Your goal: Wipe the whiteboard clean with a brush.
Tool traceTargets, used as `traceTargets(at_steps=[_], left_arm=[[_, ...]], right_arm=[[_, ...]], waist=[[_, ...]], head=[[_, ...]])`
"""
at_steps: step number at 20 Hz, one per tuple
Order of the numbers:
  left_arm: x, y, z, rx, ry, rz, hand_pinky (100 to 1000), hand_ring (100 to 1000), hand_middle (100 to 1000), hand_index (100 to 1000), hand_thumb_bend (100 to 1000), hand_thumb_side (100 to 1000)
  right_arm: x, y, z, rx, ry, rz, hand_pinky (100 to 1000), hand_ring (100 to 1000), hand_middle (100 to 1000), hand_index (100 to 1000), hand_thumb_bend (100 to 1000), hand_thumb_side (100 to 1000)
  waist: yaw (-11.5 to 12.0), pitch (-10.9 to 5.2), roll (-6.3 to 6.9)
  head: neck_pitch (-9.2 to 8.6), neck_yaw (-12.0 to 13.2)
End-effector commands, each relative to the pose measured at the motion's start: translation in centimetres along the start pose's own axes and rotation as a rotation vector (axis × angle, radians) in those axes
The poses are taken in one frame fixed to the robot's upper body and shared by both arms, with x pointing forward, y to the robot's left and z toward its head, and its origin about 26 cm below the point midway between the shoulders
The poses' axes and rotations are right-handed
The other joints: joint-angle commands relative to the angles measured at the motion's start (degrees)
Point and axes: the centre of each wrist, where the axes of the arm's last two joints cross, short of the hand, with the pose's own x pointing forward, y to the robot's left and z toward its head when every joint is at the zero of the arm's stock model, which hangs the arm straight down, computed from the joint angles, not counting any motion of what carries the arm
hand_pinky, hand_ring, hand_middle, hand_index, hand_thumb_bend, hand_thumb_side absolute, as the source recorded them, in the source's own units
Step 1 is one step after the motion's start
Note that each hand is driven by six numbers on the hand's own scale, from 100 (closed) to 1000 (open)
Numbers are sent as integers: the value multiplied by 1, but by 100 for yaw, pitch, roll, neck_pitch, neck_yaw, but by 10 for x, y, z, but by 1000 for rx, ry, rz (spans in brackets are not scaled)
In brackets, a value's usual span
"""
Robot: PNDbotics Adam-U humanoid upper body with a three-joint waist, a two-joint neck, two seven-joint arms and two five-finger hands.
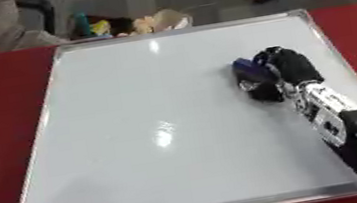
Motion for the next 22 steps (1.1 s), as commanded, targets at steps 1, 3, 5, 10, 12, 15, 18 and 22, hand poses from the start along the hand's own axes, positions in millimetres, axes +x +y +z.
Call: traceTargets(at_steps=[1, 3, 5, 10, 12, 15, 18, 22], left_arm=[[6, 3, -3, 4, -27, -4, 420, 693, 539, 606, 246, 949], [6, 3, -3, 4, -27, -3, 420, 693, 539, 606, 246, 949], [7, 3, -3, 4, -27, -3, 420, 693, 539, 606, 246, 949], [7, 3, -3, 5, -28, -3, 420, 693, 539, 606, 246, 949], [7, 4, -3, 5, -29, -3, 420, 694, 539, 606, 247, 949], [7, 3, -3, 5, -29, -3, 420, 694, 538, 606, 247, 949], [7, 3, -3, 4, -30, -3, 420, 694, 538, 606, 245, 949], [7, 3, -3, 3, -30, -3, 421, 695, 538, 606, 245, 949]], right_arm=[[14, 8, 5, 25, -62, 4, 617, 722, 626, 782, 233, 803], [17, 8, 6, 24, -83, 5, 615, 721, 623, 782, 230, 800], [20, 8, 7, 20, -102, 6, 613, 719, 621, 781, 229, 799], [27, 6, 10, 15, -144, 8, 610, 716, 619, 781, 228, 797], [29, 6, 11, 14, -160, 8, 609, 714, 616, 781, 226, 797], [34, 4, 13, 7, -189, 6, 606, 711, 612, 780, 223, 796], [38, 2, 14, 3, -210, 4, 606, 710, 611, 780, 223, 795], [42, 1, 15, 4, -230, 5, 606, 710, 611, 780, 224, 796]], waist=[[2, -62, 41], [1, -60, 44], [2, -60, 44], [4, -56, 44], [2, -54, 46], [1, -52, 46], [5, -51, 45], [15, -56, 46]], head=[[20, 8], [21, 7], [22, 8], [21, 14], [21, 17], [20, 18], [20, 19], [17, 20]])
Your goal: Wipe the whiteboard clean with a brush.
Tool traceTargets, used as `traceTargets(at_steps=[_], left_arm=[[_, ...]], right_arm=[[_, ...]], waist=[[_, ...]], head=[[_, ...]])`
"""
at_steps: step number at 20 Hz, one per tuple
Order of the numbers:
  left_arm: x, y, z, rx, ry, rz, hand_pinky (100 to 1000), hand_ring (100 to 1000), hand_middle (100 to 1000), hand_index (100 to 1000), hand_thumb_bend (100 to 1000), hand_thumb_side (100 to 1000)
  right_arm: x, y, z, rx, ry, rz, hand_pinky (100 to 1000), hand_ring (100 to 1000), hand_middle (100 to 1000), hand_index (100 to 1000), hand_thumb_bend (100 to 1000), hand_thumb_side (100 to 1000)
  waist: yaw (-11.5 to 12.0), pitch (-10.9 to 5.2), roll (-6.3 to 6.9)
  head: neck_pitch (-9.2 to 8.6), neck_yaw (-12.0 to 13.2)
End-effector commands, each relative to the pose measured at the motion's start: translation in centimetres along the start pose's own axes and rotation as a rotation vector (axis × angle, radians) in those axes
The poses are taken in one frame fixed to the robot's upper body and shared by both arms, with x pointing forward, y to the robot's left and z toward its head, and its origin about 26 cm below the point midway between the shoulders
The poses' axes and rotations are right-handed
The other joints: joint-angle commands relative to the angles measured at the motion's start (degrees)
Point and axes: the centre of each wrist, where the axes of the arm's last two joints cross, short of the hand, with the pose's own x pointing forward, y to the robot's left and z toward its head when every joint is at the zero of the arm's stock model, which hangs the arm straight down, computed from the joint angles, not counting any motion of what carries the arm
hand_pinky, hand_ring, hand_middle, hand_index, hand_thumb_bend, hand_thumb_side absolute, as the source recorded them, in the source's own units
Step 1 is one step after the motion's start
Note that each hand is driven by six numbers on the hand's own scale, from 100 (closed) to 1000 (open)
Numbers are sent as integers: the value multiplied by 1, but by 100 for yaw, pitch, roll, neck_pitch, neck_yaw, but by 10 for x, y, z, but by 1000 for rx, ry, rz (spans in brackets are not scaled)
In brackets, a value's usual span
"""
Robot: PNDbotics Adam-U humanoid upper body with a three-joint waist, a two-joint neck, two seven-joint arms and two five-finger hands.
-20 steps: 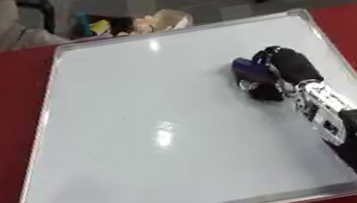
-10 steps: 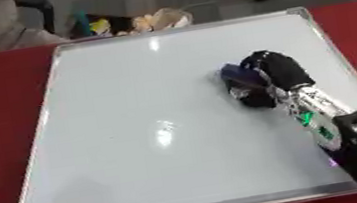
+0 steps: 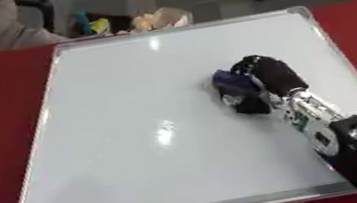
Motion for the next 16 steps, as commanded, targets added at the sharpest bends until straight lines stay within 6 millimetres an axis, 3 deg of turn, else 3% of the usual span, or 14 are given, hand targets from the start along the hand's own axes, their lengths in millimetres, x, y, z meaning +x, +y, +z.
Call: traceTargets(at_steps=[1, 8, 16], left_arm=[[7, 3, -3, 3, -31, -3, 421, 695, 538, 606, 246, 949], [7, 3, -3, 2, -31, -3, 420, 695, 537, 606, 247, 948], [6, 3, -3, 3, -29, -4, 420, 696, 537, 606, 247, 948]], right_arm=[[8, -1, 0, 7, -32, -3, 606, 710, 612, 780, 223, 795], [13, -1, 0, 13, -30, 1, 608, 711, 615, 779, 220, 794], [4, 6, -3, 37, 22, 1, 609, 710, 618, 780, 206, 794]], waist=[[17, -74, 21], [15, -79, 21], [27, -82, 23]], head=[[2, 16], [-1, 15], [-7, 18]])
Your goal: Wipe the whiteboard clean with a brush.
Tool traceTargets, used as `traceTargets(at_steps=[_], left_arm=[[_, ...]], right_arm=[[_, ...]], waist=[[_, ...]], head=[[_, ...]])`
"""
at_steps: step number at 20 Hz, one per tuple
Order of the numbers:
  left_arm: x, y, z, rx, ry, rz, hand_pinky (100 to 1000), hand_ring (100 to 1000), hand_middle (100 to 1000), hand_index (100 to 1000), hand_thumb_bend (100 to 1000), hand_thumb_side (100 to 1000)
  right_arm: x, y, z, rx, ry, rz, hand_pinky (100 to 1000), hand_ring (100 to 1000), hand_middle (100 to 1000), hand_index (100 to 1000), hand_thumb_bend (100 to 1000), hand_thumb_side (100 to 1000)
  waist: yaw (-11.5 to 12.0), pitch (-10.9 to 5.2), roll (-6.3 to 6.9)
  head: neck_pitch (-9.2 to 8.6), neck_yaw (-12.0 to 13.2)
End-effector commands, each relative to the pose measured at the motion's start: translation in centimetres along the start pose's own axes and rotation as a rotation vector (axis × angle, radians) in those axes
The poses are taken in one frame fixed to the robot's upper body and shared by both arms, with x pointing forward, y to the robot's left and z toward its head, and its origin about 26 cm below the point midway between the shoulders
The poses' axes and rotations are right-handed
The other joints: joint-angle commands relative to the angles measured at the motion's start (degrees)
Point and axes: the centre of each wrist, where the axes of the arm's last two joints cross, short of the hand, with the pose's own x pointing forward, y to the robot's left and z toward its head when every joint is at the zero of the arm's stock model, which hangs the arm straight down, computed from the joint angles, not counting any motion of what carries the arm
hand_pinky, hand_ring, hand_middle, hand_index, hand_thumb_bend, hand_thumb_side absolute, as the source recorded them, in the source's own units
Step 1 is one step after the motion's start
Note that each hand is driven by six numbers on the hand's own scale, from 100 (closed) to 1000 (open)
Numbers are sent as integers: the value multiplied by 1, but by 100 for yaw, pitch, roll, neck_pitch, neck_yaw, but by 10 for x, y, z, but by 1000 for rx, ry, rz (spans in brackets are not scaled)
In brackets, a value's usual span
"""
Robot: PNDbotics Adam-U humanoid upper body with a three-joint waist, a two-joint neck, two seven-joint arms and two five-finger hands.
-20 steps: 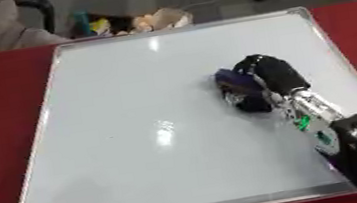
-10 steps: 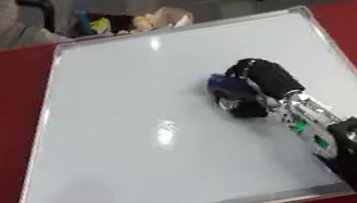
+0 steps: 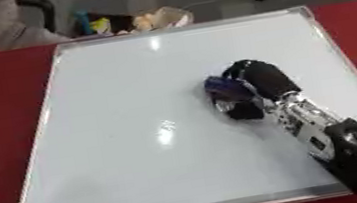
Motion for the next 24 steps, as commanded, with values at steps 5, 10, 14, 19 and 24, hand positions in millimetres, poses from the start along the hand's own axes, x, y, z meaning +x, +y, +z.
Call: traceTargets(at_steps=[5, 10, 14, 19, 24], left_arm=[[6, 3, -3, 3, -26, -3, 421, 696, 536, 606, 247, 948], [6, 3, -3, 3, -26, -3, 421, 697, 536, 606, 246, 948], [6, 3, -3, 3, -26, -3, 421, 697, 536, 606, 246, 948], [6, 3, -3, 1, -26, -4, 421, 697, 536, 606, 245, 949], [6, 4, -2, 1, -25, -5, 421, 697, 535, 606, 244, 949]], right_arm=[[-13, 10, -3, 28, 80, -5, 607, 709, 617, 780, 201, 794], [-23, 17, -4, 33, 140, -14, 606, 709, 617, 782, 196, 791], [-27, 20, -4, 32, 160, -14, 606, 709, 617, 782, 196, 791], [-45, 24, -5, 35, 269, -17, 609, 710, 616, 787, 189, 783], [-60, 28, -5, 24, 365, -18, 609, 709, 614, 791, 182, 784]], waist=[[14, -75, 28], [19, -75, 38], [22, -75, 41], [35, -74, 54], [55, -70, 56]], head=[[-11, 12], [-14, 7], [-15, 4], [-28, -7], [-32, -17]])
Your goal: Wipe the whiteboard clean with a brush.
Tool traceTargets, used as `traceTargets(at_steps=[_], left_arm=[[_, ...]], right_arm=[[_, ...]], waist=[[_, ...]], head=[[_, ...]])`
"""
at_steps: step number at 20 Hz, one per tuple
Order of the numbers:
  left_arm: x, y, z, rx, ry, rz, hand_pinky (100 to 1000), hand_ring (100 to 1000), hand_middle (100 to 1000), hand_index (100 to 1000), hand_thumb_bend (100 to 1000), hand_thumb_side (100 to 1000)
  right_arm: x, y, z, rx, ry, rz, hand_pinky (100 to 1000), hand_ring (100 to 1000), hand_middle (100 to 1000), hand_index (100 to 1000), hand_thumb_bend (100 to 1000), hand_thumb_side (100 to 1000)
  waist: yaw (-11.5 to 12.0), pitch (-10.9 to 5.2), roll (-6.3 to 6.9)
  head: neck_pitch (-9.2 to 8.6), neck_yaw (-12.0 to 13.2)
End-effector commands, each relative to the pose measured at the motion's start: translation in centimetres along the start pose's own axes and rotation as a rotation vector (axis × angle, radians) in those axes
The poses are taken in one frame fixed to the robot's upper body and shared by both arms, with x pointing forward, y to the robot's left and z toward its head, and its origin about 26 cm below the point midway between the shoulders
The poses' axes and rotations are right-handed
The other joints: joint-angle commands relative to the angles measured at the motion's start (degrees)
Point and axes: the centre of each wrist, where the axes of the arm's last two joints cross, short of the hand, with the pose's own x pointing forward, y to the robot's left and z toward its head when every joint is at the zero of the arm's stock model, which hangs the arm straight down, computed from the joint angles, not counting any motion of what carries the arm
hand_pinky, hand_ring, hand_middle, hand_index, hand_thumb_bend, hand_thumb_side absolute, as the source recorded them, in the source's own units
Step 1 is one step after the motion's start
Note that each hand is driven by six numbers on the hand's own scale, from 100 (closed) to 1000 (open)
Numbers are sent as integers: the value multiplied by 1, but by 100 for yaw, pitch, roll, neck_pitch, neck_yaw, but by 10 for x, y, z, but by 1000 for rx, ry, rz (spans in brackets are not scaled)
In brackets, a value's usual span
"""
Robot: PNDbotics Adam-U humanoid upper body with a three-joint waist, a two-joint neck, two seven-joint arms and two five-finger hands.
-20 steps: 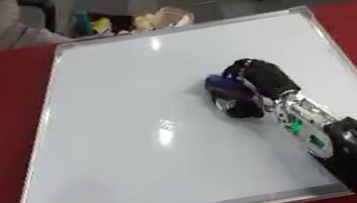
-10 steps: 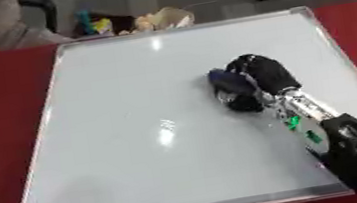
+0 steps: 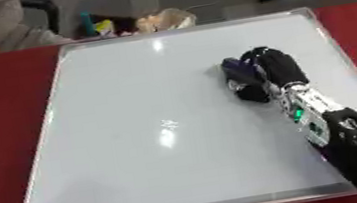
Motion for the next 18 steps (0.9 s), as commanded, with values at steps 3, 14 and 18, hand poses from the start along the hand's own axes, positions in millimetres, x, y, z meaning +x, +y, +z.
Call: traceTargets(at_steps=[3, 14, 18], left_arm=[[6, 4, -3, 4, -24, -5, 421, 697, 535, 606, 244, 949], [6, 5, -3, 6, -24, -7, 422, 697, 534, 606, 244, 948], [5, 5, -3, 8, -24, -8, 422, 697, 534, 606, 244, 948]], right_arm=[[-33, 20, 5, 64, 156, 12, 608, 709, 612, 793, 178, 785], [-64, 29, 10, 54, 337, -23, 605, 701, 608, 798, 174, 791], [-74, 31, 13, 51, 393, -40, 601, 698, 604, 800, 170, 793]], waist=[[2, -34, 39], [-25, -36, 37], [-25, -42, 38]], head=[[-31, -13], [-18, -11], [-17, -4]])
